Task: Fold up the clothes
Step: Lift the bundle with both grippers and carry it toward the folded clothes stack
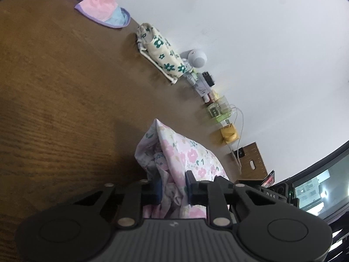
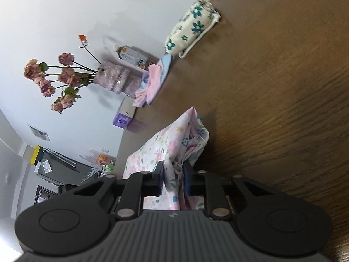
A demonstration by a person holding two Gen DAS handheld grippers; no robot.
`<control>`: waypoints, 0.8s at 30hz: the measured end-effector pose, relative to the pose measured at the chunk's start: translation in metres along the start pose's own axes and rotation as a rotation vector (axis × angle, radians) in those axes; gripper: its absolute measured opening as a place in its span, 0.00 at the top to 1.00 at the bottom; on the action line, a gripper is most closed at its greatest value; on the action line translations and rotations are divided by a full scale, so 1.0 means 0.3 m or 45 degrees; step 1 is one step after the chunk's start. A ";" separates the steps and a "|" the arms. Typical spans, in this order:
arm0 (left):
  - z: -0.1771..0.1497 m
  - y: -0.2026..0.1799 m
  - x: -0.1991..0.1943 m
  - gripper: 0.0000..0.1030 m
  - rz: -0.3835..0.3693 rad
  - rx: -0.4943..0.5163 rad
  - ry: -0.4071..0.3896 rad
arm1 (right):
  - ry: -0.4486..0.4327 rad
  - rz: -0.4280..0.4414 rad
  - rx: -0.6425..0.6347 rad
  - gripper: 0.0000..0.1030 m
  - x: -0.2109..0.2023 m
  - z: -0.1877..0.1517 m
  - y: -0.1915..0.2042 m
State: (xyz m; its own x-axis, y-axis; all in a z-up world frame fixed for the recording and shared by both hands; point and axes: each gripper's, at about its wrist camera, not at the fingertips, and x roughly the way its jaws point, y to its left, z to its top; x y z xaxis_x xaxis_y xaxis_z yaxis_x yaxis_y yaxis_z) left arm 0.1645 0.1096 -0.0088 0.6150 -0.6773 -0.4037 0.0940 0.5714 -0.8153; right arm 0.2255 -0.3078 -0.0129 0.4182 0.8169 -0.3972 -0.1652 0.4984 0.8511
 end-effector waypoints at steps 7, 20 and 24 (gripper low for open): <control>0.103 -0.072 -0.012 0.82 -0.080 0.013 -0.109 | -0.080 0.052 -0.051 0.84 -0.025 0.057 0.070; 0.578 -0.240 0.064 0.80 -0.209 0.044 -0.397 | -0.321 0.200 -0.187 0.84 0.057 0.504 0.328; 0.759 -0.232 0.163 0.77 -0.186 0.006 -0.438 | -0.357 0.227 -0.187 0.84 0.168 0.676 0.355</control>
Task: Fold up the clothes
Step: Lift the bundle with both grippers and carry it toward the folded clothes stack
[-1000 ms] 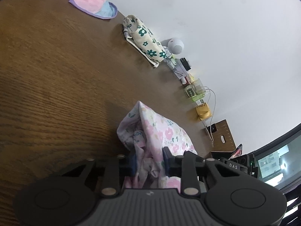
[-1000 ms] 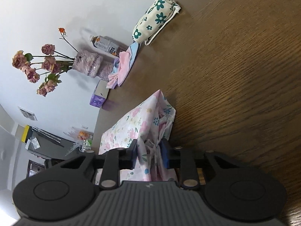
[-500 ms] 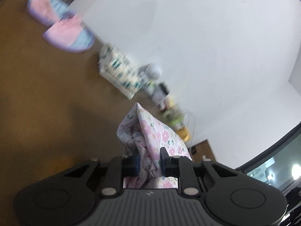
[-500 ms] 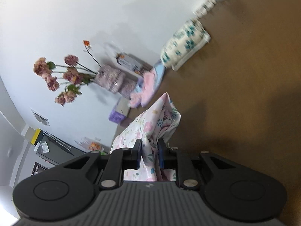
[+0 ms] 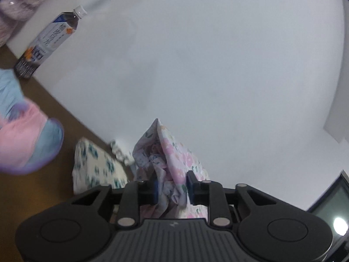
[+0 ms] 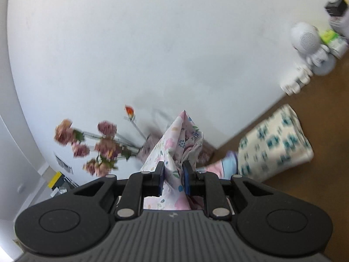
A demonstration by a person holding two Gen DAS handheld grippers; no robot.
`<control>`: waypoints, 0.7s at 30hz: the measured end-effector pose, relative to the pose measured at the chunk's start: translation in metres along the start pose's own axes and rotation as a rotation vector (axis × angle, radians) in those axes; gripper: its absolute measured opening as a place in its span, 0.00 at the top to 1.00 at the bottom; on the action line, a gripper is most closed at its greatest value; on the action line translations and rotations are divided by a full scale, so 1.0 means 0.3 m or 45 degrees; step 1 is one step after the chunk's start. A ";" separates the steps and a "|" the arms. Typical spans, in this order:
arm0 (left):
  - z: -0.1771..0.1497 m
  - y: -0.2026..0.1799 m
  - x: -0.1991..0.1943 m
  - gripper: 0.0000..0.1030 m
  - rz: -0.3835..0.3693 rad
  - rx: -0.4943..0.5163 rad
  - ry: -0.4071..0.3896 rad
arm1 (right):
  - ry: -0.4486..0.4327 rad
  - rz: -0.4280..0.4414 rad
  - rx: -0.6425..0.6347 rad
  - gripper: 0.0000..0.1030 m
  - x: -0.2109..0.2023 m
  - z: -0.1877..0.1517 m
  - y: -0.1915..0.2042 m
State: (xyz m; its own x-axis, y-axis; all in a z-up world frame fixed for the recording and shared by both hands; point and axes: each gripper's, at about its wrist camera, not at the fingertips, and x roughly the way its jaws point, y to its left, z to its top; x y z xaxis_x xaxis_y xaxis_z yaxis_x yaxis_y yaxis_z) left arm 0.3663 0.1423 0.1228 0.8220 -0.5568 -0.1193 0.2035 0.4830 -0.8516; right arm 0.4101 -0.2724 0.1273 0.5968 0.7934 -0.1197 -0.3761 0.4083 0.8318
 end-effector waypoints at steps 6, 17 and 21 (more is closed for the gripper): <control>0.089 0.153 0.250 0.77 0.032 -0.099 0.023 | -0.016 -0.049 0.031 0.84 0.223 0.142 -0.156; 0.037 0.396 0.436 0.74 -0.022 -0.331 0.088 | -0.022 -0.041 0.272 0.84 0.332 0.169 -0.596; 0.009 0.415 0.451 0.70 -0.047 -0.363 0.098 | -0.015 -0.029 0.310 0.81 0.328 0.164 -0.634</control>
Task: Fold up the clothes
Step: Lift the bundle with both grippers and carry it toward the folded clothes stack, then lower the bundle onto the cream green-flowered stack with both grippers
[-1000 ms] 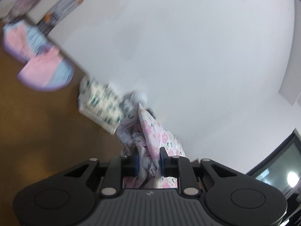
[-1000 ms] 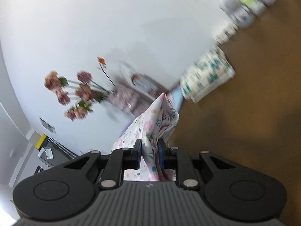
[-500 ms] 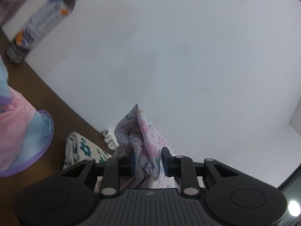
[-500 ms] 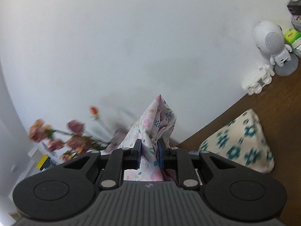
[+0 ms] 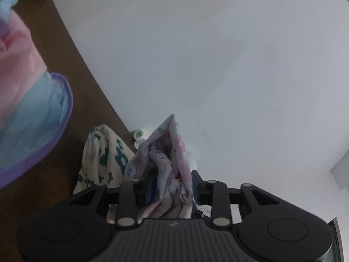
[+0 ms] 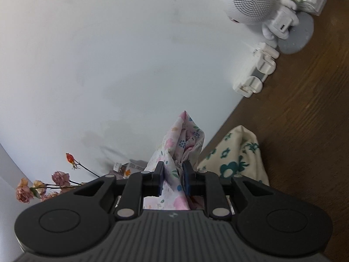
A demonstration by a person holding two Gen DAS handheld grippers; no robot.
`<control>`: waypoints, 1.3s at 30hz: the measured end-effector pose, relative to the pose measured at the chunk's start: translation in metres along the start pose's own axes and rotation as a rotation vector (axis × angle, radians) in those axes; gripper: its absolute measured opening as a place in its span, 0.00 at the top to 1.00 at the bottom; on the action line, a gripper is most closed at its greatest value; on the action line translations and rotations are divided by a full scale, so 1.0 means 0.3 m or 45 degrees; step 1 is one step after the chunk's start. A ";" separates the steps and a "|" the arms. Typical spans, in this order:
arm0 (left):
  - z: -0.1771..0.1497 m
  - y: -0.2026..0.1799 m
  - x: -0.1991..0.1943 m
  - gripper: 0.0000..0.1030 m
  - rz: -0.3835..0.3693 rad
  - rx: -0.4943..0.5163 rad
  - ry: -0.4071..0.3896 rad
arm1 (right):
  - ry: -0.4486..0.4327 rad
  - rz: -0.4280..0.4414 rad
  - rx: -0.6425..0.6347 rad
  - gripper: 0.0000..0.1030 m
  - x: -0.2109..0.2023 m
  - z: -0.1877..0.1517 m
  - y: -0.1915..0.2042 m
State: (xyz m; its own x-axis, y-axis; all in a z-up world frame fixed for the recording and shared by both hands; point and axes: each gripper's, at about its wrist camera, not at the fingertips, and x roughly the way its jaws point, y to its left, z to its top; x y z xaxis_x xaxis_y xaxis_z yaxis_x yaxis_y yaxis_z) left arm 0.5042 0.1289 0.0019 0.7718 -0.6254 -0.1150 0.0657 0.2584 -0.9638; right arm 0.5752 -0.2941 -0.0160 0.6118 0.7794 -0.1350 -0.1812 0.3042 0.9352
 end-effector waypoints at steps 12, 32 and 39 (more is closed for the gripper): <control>-0.022 0.022 0.023 0.60 -0.016 -0.010 0.019 | 0.049 -0.018 0.079 0.67 -0.011 -0.009 -0.025; -0.003 -0.030 -0.097 0.68 0.118 0.240 -0.066 | 0.037 -0.092 0.029 0.58 -0.082 -0.012 -0.032; -0.014 0.013 -0.044 0.72 0.080 0.190 -0.036 | 0.062 -0.055 0.053 0.56 -0.074 -0.035 -0.035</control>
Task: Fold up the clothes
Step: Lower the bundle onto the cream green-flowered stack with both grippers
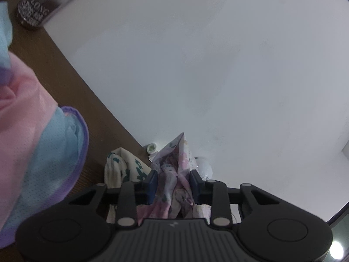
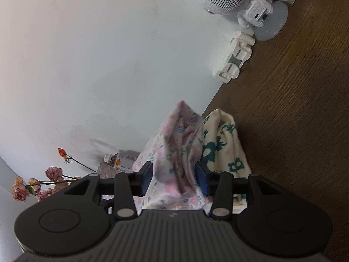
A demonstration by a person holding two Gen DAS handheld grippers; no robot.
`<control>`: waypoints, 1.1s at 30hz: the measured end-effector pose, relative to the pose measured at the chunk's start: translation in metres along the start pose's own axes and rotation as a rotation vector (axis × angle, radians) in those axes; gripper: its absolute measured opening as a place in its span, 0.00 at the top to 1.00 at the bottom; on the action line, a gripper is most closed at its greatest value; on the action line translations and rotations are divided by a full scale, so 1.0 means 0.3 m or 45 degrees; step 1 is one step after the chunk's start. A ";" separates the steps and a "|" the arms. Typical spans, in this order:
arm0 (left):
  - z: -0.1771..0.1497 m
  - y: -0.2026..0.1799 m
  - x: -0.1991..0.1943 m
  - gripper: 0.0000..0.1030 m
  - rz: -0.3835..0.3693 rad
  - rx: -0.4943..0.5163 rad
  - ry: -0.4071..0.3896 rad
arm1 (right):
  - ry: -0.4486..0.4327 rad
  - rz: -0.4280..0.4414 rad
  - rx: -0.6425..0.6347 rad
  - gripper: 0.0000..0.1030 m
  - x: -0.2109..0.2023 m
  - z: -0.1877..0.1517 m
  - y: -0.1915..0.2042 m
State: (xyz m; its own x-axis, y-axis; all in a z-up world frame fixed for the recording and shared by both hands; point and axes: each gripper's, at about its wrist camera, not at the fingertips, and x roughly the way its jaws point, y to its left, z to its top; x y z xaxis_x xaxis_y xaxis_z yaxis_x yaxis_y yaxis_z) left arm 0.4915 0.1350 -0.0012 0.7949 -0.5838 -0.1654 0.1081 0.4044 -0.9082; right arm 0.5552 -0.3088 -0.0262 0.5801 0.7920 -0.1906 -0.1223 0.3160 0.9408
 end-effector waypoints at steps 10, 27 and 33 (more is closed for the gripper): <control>-0.028 0.021 0.001 0.61 0.004 -0.048 0.015 | -0.030 -0.003 -0.050 0.54 0.016 -0.021 0.019; -0.065 0.010 -0.044 0.55 0.032 -0.015 -0.054 | -0.140 -0.167 -0.283 0.58 -0.005 -0.042 0.094; -0.106 -0.035 -0.013 0.68 0.048 0.072 -0.004 | -0.111 -0.137 -0.260 0.65 0.018 -0.044 0.087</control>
State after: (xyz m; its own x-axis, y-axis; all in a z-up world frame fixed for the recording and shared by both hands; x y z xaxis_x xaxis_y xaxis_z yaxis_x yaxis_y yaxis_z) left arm 0.4683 0.1107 -0.0031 0.8007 -0.5655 -0.1977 0.1115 0.4650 -0.8783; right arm 0.5445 -0.2892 -0.0065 0.6650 0.7026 -0.2533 -0.2114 0.5023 0.8385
